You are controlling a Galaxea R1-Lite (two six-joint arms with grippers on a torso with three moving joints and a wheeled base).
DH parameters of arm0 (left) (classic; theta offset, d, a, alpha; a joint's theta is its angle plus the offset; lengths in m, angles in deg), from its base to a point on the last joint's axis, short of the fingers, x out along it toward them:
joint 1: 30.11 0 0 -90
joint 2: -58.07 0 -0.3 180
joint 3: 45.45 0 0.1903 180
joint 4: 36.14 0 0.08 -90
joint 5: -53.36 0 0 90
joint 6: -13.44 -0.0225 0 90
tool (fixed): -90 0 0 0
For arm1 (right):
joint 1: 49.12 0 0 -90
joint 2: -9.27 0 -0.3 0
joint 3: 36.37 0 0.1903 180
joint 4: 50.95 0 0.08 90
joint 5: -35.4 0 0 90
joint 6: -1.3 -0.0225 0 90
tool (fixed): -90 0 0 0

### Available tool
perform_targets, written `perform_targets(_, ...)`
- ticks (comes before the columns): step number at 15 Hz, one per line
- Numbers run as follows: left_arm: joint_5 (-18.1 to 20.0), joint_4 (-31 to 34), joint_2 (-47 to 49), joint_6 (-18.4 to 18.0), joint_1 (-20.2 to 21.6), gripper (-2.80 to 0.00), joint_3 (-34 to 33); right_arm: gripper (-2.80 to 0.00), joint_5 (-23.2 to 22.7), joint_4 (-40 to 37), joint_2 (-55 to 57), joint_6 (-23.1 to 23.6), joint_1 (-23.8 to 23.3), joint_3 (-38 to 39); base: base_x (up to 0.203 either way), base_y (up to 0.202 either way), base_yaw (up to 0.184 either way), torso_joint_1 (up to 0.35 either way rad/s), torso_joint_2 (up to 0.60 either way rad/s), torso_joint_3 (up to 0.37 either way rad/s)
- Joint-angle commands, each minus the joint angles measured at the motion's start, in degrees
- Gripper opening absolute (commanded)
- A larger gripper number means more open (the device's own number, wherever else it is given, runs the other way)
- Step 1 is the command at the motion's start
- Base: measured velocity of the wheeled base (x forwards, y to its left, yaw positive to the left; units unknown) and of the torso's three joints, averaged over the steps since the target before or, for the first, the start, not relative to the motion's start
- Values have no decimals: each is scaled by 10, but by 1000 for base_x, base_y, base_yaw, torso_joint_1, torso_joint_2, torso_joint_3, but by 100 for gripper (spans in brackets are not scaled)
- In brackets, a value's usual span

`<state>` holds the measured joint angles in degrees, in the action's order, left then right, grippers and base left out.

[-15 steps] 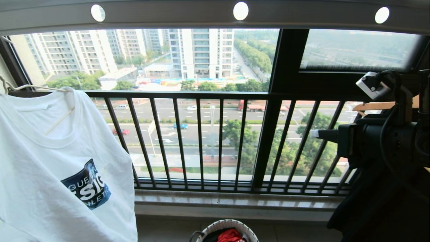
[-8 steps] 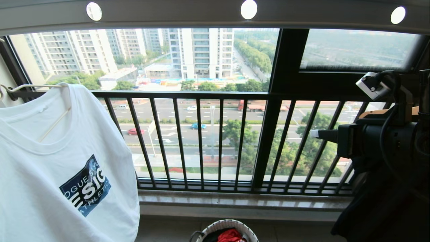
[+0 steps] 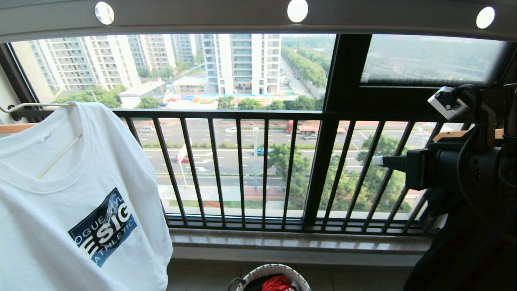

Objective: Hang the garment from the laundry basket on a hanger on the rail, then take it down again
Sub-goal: Take the clothes off the clothes rack

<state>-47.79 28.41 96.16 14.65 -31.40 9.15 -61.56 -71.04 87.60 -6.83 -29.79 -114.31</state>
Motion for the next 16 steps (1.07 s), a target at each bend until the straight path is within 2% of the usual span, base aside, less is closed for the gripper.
perform_targets(1, -1, 1, -1, 0, 0, -280, 4, -280, -1, 1, 1, 0, 0, 0, 0, 0, 0, 0, 0, 0)
perform_targets(5, -1, 2, -6, 0, 0, -280, -1, -280, -1, 1, 0, 0, 0, 0, 0, 0, 0, 0, 0, 0)
perform_targets(10, 0, 1, -17, 1, 0, -280, -48, -280, -1, 1, 0, 0, 0, 0, 0, 0, 0, 0, 0, 0)
perform_targets(16, 0, -1, -22, 0, 0, -280, -16, -280, -1, 1, -1, 0, 0, 0, 0, 0, 0, 0, 0, 0)
